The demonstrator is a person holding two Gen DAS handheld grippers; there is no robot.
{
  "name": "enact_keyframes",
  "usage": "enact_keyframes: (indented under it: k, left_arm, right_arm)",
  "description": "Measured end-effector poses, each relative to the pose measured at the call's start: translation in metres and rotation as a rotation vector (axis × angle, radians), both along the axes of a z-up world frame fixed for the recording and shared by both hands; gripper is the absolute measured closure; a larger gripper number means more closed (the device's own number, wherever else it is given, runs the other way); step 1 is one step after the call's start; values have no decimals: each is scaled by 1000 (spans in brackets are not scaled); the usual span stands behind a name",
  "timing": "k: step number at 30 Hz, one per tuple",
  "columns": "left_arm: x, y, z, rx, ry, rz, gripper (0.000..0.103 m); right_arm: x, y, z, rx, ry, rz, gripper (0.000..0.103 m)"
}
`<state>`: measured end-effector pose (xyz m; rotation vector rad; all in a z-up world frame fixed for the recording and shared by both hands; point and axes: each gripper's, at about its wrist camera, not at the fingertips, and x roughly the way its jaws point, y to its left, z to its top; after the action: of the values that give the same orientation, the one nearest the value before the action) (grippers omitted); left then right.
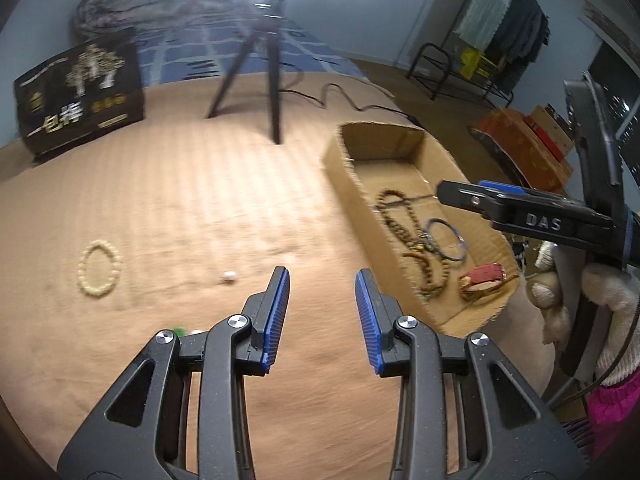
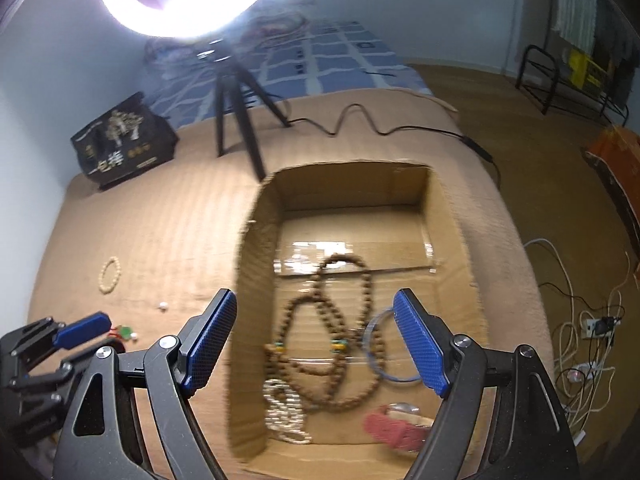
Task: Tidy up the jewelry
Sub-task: 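Move the left tool to the green jade pendant while the right tool approaches the loose pearl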
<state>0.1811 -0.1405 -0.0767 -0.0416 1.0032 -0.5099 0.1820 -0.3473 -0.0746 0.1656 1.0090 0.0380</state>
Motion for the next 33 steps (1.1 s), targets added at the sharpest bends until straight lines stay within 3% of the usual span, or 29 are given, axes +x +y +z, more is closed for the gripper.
enact_keyframes:
  k: [8,18,25,29,33]
  left_arm:
    - [4,56,-3,11,16,80,69]
    - [8,104,-28,12,105,121,69]
    - [12,118,-53,-12,197,133,69]
    - [14,116,-64,-9,228,130,69]
    - [18,110,-72,6,244,130,69]
  right_arm:
    - [9,47,4,18,-15,84,22]
    - [20,95,-5,53,0,160,22]
    - [30,109,-23,124,48,160,23]
    - [36,117,-36,135,89,165,31]
    - [39,124,-49,136,124,167,32]
